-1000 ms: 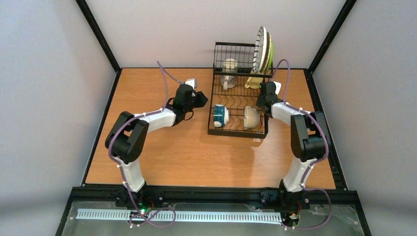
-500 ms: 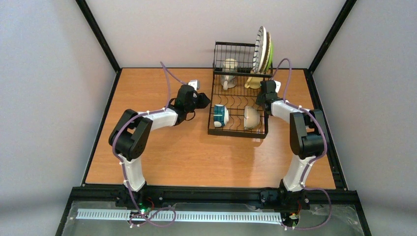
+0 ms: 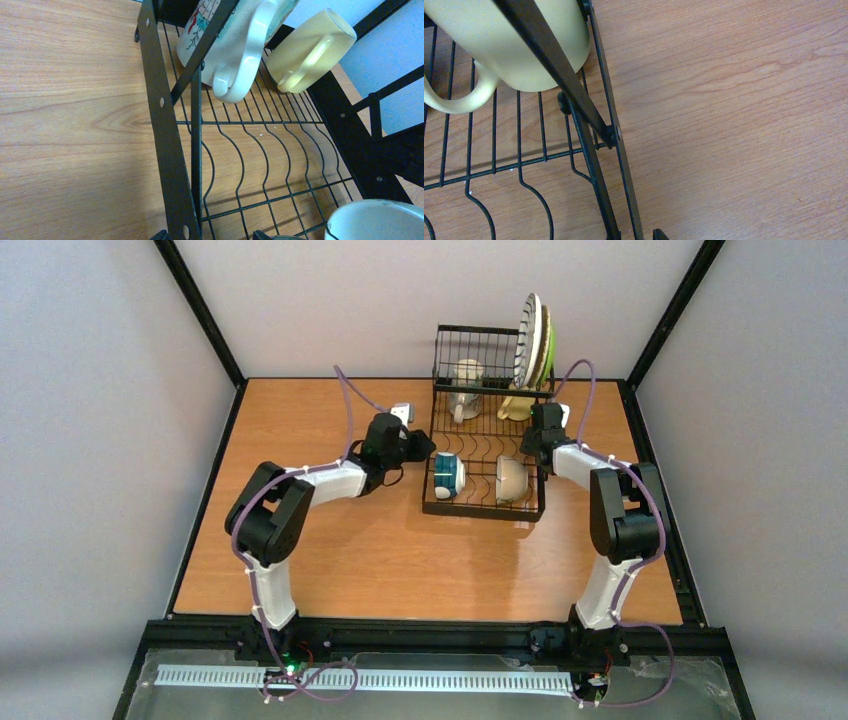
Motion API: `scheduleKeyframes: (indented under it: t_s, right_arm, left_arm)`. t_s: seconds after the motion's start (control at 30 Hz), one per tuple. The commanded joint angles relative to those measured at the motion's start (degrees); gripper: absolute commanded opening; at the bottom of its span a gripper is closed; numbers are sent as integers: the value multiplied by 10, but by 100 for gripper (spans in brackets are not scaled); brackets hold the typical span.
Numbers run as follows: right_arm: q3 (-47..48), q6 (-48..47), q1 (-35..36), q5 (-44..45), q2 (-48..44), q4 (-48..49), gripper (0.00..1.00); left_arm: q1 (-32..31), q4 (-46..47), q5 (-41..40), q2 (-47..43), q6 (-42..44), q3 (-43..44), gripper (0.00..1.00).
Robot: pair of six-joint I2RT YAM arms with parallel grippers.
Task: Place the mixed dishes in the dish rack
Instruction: Move the dish rack to the center of the board.
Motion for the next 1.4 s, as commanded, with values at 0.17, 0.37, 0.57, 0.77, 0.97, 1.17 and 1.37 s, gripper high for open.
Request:
scheduleKeyframes:
  t_s: [0.17,0.37,0.57,0.77,0.97,1.17,1.37]
  right_arm:
    - [-2,17,14,-3,-5,-9,2]
    - [1,10,24,-4,2,-9,2]
    - [0,-5,35,4,7,-7,2]
    - [3,-13,48,11,13,-4,2]
    - [7,-21,62,18,19,-3,2]
    - [17,-30,75,20,25,-5,2]
    - [30,-37,88,21,31,-9,2]
  left_arm:
    - [-14,1,-19,7,12,4,95]
    - [-20,-42,-61,36,12,26,94]
    - [-20,-86,-86,80,0,58,93]
    - [-22,-98,-94,86,-13,57,84]
    - [-30,-89,-110,66,-29,25,78]
    - [-42,-78,-134,31,-50,-18,67]
    - [-55,-70,-169,-17,-74,-70,61]
